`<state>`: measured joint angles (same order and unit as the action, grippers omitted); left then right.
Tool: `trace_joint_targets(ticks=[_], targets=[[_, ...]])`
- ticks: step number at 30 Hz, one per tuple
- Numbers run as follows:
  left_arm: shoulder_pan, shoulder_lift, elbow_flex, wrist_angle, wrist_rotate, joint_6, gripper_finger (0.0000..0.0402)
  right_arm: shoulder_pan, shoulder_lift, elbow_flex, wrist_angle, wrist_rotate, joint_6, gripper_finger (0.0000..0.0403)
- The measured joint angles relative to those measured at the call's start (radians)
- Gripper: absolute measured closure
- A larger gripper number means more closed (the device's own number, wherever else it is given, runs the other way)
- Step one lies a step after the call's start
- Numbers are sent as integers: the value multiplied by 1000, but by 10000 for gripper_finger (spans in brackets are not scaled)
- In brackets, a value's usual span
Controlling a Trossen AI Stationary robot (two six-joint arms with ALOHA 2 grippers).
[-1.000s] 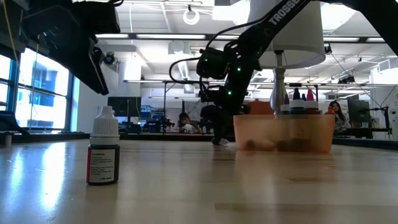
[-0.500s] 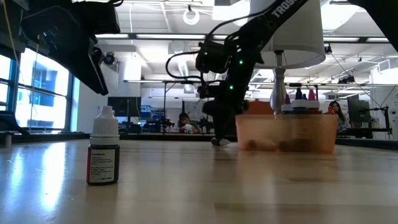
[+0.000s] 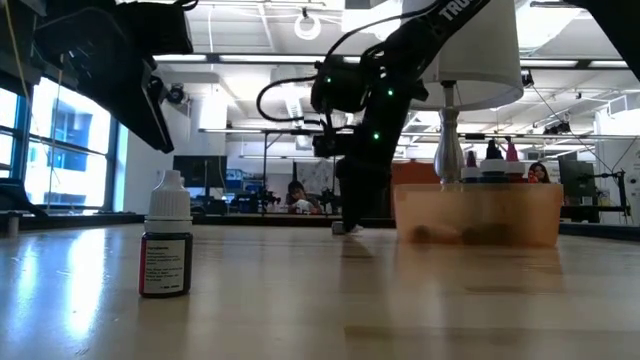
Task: Pick & Place food coloring
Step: Put the small green food coloring bottle into the orange container
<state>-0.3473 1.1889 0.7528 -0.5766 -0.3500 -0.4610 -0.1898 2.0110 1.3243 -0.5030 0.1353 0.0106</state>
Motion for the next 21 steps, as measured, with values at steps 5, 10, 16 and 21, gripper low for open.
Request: trace_joint_targets(ticks=[5,10,16,21], targets=[[0,0,0,-2,0,1,259,31,-2,0,8,-30,-87,291],[0,0,0,-2,0,1,259,47,-2,1,77,179,-109,266],[0,0,0,-1,-1,2,259,-11,-5,4,244,484,-92,270],[0,0,0,-1,0,2,259,-123,16,3,155,302,64,302]])
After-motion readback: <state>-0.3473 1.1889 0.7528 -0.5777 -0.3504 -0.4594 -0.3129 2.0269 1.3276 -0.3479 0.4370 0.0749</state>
